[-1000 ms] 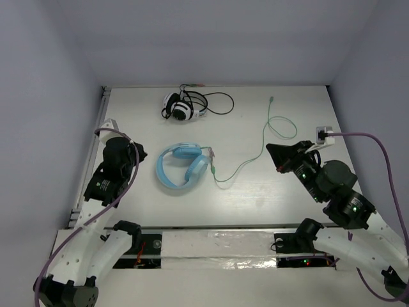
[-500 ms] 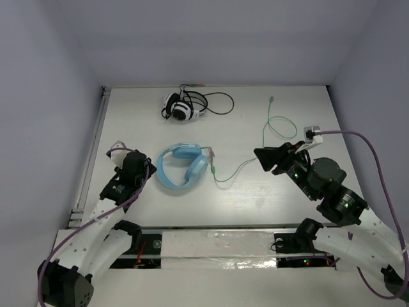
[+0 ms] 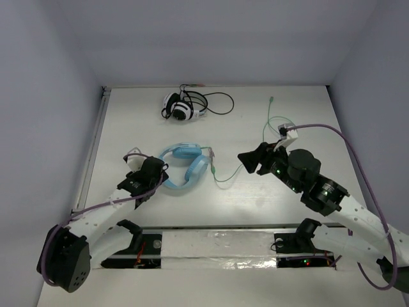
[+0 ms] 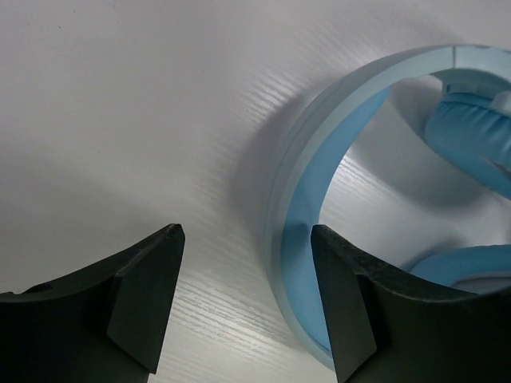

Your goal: Wrap the headphones

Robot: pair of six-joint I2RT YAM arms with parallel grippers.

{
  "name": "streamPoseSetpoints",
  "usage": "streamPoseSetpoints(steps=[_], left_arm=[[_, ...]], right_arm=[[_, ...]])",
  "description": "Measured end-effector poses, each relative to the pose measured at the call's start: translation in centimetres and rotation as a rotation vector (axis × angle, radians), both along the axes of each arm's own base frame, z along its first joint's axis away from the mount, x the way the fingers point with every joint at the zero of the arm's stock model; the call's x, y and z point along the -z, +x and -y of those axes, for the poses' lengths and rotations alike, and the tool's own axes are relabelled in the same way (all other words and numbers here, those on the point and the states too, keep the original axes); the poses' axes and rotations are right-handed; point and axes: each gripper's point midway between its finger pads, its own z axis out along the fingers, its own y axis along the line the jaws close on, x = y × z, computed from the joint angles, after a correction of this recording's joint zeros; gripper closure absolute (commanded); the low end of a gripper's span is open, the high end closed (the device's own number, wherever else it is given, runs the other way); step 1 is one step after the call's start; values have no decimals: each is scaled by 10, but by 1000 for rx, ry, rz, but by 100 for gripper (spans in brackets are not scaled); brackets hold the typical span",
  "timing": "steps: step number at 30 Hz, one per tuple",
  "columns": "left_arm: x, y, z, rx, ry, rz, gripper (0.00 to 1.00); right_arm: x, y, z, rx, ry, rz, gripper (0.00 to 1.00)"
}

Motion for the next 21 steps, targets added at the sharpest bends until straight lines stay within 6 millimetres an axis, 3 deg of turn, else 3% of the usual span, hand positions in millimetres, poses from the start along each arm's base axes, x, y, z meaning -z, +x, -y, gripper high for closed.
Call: streamPoseSetpoints(steps=[10,16,18,21], left_arm=[[28,14,16,45,-8,-37,39],[33,26,26,69,-22,-19,50],[34,30,29,75,-27,-10,62],[37,30,28,82,-15,-18,92]], right_arm=[[4,1,-7,-21,-7,-8,38],[3,3,-8,-20,-4,-6,38],[1,3,-8,-18,3,1,40],[0,5,-8,-12,8,7,52]])
